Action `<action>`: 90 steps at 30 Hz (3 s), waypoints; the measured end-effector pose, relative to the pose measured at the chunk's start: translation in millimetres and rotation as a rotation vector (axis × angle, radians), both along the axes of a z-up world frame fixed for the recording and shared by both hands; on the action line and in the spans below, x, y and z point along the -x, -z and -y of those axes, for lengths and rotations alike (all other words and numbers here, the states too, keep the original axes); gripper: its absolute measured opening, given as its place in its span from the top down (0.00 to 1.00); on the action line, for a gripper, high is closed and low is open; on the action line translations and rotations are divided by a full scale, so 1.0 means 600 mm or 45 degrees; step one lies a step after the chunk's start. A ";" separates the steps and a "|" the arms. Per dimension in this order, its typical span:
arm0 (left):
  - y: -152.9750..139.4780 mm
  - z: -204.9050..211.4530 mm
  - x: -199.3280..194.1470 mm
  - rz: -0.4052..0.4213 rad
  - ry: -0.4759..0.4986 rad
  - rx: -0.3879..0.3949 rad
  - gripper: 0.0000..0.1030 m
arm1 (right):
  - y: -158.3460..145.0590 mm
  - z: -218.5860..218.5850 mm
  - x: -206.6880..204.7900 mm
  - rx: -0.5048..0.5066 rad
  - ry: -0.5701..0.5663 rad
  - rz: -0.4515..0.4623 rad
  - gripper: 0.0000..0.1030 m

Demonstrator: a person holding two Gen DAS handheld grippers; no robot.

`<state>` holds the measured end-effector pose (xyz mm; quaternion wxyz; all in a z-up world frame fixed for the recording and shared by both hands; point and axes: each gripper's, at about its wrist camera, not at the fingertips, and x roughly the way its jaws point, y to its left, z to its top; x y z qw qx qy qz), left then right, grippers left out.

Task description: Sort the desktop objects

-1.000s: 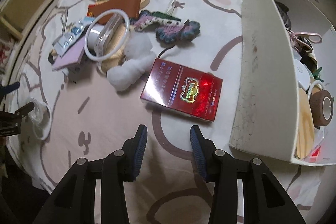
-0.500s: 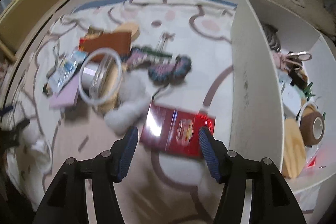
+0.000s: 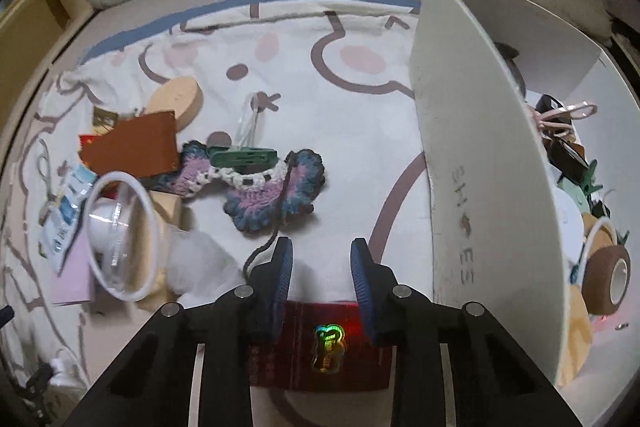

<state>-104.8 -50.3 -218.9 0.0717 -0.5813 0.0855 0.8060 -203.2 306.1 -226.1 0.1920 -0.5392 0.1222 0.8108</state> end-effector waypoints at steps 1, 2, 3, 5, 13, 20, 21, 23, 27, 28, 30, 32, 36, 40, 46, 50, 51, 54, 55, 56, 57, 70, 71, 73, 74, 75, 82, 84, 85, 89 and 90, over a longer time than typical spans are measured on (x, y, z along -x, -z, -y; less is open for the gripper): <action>0.001 0.002 -0.001 0.012 0.005 -0.028 0.00 | 0.005 0.000 0.002 -0.007 -0.006 0.013 0.70; 0.001 0.004 -0.002 0.018 0.007 -0.060 0.00 | 0.012 -0.001 0.004 -0.010 -0.010 0.027 0.70; 0.000 0.004 -0.003 0.023 0.013 -0.077 0.00 | 0.020 -0.002 0.005 -0.006 -0.015 0.050 0.70; -0.003 0.001 -0.005 0.023 0.034 -0.099 0.00 | 0.032 -0.002 0.005 -0.003 -0.016 0.088 0.70; -0.006 -0.033 -0.021 0.022 0.153 -0.095 0.00 | 0.051 0.018 -0.022 0.007 -0.095 0.219 0.70; -0.003 -0.060 -0.038 0.037 0.248 -0.066 0.00 | 0.048 0.043 -0.066 0.015 -0.189 0.273 0.70; 0.000 -0.063 -0.040 0.044 0.257 -0.057 0.00 | 0.048 0.046 -0.074 0.023 -0.200 0.280 0.70; 0.004 -0.066 -0.045 0.049 0.268 -0.038 0.00 | 0.046 0.052 -0.090 0.027 -0.226 0.293 0.70; 0.010 -0.072 -0.053 0.056 0.282 -0.011 0.00 | 0.044 0.064 -0.119 0.026 -0.281 0.314 0.70; 0.011 -0.073 -0.055 0.053 0.282 -0.005 0.00 | 0.044 0.066 -0.127 0.027 -0.292 0.318 0.70; 0.011 -0.073 -0.056 0.043 0.272 -0.014 0.00 | 0.044 0.070 -0.140 0.030 -0.313 0.329 0.70; 0.009 -0.074 -0.058 0.025 0.269 -0.025 0.01 | 0.044 0.075 -0.151 0.031 -0.334 0.336 0.70; 0.004 -0.079 -0.063 -0.001 0.273 -0.010 0.02 | 0.044 0.081 -0.168 0.036 -0.370 0.344 0.70; -0.002 -0.083 -0.070 -0.014 0.272 -0.038 0.10 | 0.042 0.084 -0.185 0.043 -0.392 0.349 0.70; -0.009 -0.089 -0.085 -0.076 0.278 -0.067 0.21 | 0.021 0.084 -0.213 0.074 -0.453 0.214 0.70; -0.010 -0.090 -0.093 -0.109 0.267 -0.088 0.28 | -0.004 0.079 -0.242 0.081 -0.479 0.060 0.70; -0.010 -0.090 -0.095 -0.117 0.260 -0.097 0.28 | -0.009 0.075 -0.251 0.081 -0.480 0.026 0.70; -0.011 -0.088 -0.101 -0.143 0.243 -0.120 0.28 | -0.024 0.059 -0.273 0.072 -0.477 -0.080 0.42; -0.011 -0.088 -0.102 -0.150 0.240 -0.123 0.28 | -0.031 0.065 -0.258 0.069 -0.478 -0.099 0.36; -0.013 -0.089 -0.105 -0.166 0.237 -0.127 0.28 | -0.032 0.063 -0.265 0.069 -0.484 -0.118 0.34; -0.014 -0.090 -0.108 -0.177 0.239 -0.134 0.28 | -0.036 0.061 -0.277 0.066 -0.494 -0.140 0.34; -0.004 -0.102 -0.144 -0.223 0.281 -0.145 0.28 | 0.001 0.097 -0.327 -0.034 -0.585 -0.250 0.00; -0.001 -0.103 -0.146 -0.222 0.279 -0.142 0.28 | 0.004 0.097 -0.328 -0.035 -0.583 -0.260 0.00; 0.003 -0.104 -0.148 -0.225 0.281 -0.130 0.28 | 0.012 0.097 -0.329 -0.030 -0.579 -0.275 0.00; 0.005 -0.105 -0.149 -0.227 0.286 -0.126 0.28 | 0.016 0.096 -0.327 -0.030 -0.577 -0.269 0.00; 0.006 -0.107 -0.150 -0.230 0.289 -0.124 0.28 | 0.023 0.096 -0.325 -0.029 -0.574 -0.255 0.00; 0.018 -0.108 -0.146 -0.224 0.280 -0.134 0.28 | 0.060 0.091 -0.319 -0.013 -0.569 -0.188 0.00; 0.021 -0.109 -0.146 -0.234 0.292 -0.116 0.28 | 0.063 0.091 -0.319 -0.009 -0.571 -0.184 0.00; 0.024 -0.109 -0.146 -0.231 0.296 -0.112 0.28 | 0.064 0.090 -0.318 -0.005 -0.572 -0.179 0.00; 0.042 -0.106 -0.143 -0.191 0.282 -0.117 0.28 | 0.069 0.089 -0.315 0.007 -0.576 -0.157 0.00; 0.045 -0.106 -0.143 -0.188 0.280 -0.122 0.28 | 0.071 0.090 -0.314 0.005 -0.578 -0.151 0.00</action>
